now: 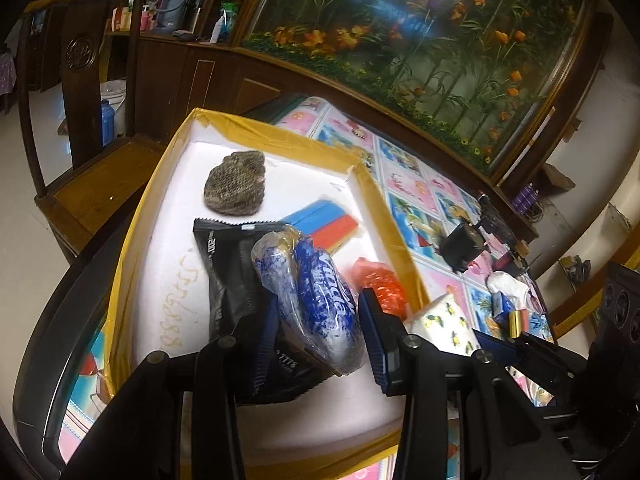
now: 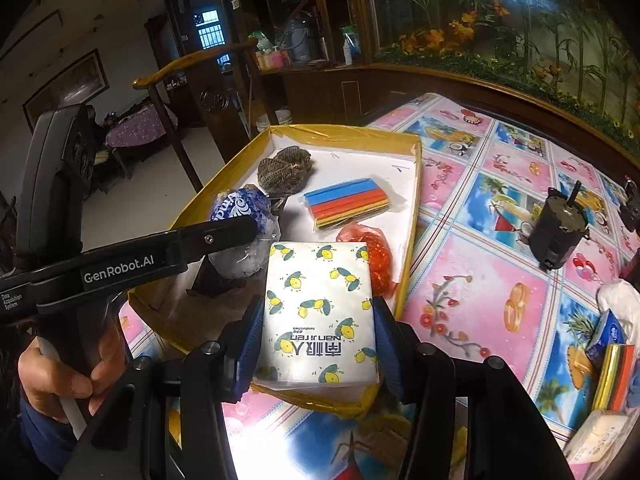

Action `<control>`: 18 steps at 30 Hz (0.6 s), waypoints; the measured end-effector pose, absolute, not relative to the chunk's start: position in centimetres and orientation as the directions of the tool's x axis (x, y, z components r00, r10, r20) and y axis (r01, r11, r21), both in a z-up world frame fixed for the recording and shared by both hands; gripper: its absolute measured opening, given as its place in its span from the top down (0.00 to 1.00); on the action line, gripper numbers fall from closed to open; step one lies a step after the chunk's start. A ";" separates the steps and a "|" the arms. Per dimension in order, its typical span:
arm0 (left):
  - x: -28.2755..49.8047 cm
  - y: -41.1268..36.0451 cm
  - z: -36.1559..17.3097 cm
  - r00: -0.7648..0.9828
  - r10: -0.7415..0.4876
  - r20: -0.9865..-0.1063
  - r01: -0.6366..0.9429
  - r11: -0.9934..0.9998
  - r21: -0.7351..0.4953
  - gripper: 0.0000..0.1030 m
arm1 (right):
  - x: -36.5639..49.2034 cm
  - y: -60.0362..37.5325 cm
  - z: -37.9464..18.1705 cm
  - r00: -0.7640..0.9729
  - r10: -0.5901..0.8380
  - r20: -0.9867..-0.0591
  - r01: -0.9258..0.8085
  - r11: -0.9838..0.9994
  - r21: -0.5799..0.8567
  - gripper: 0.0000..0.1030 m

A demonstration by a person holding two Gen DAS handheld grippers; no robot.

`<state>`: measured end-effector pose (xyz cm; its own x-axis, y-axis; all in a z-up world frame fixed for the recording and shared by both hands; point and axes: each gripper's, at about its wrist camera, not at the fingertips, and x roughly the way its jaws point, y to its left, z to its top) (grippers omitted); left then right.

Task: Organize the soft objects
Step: 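Lower both items into the yellow box and open both grippers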

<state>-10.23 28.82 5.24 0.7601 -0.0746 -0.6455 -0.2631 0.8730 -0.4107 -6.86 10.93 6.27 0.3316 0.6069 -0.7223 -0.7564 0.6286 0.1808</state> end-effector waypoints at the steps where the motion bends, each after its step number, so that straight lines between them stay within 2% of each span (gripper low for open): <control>1: -10.1 28.8 5.0 0.756 -0.076 -0.650 -0.264 0.874 -0.409 0.62 | -6.7 11.3 5.9 0.325 0.604 -0.727 -0.756 0.628 0.184 0.45; 18: -8.9 27.7 4.1 0.732 -0.053 -0.679 -0.264 0.897 -0.355 0.62 | -6.1 13.2 3.2 0.322 0.594 -0.737 -0.770 0.618 0.161 0.44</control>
<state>-8.90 27.72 4.07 0.7323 -0.0534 -0.6789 -0.2638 0.8968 -0.3551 -6.09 13.18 3.18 0.3224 0.5943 -0.7368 -0.7698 0.6176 0.1613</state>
